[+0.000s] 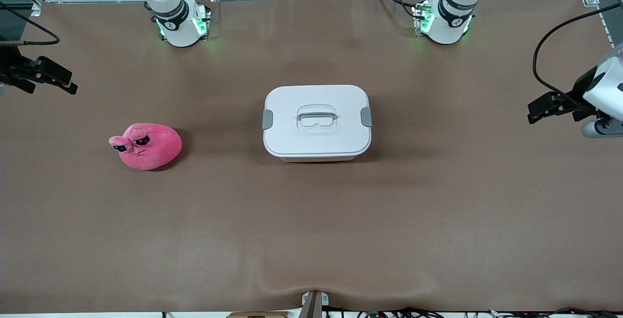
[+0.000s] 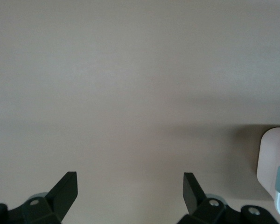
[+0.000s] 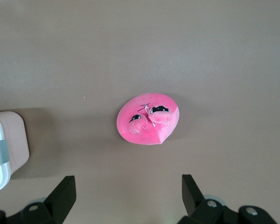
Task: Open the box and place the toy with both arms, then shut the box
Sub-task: 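Raise the left arm from rest toward the white box, then move the left gripper to the lid handle while the right gripper reaches the toy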
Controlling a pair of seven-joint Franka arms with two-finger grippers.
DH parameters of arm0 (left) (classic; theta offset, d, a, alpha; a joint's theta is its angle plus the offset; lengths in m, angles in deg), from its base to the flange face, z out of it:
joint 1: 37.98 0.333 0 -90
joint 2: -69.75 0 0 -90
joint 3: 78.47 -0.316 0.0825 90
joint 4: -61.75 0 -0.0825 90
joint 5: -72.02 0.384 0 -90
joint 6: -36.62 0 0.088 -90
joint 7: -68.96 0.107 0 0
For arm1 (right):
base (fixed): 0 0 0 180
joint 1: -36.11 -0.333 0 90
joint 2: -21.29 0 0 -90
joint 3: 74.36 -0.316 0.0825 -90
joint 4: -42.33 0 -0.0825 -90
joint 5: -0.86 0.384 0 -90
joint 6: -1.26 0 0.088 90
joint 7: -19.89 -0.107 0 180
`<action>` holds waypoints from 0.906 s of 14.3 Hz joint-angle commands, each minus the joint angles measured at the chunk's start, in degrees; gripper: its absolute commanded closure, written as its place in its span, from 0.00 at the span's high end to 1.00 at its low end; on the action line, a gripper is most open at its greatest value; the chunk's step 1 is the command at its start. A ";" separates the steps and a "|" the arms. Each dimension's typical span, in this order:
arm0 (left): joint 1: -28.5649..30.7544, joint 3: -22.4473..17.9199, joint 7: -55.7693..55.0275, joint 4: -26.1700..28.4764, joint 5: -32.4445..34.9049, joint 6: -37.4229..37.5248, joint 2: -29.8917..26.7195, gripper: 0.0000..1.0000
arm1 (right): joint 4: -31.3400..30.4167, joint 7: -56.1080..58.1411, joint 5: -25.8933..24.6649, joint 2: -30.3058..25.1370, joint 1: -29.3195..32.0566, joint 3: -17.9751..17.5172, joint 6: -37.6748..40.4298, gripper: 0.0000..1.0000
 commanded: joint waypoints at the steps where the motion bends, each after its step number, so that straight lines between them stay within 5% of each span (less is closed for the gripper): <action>1: -0.40 0.16 -8.20 -2.00 -0.63 0.67 1.69 1.00 | -0.02 2.22 -0.64 -0.26 -0.20 -0.17 0.47 1.00; 13: -3.91 3.58 -40.38 -1.91 -4.31 0.93 1.88 1.00 | -1.34 16.98 1.55 4.48 6.04 0.01 2.31 1.00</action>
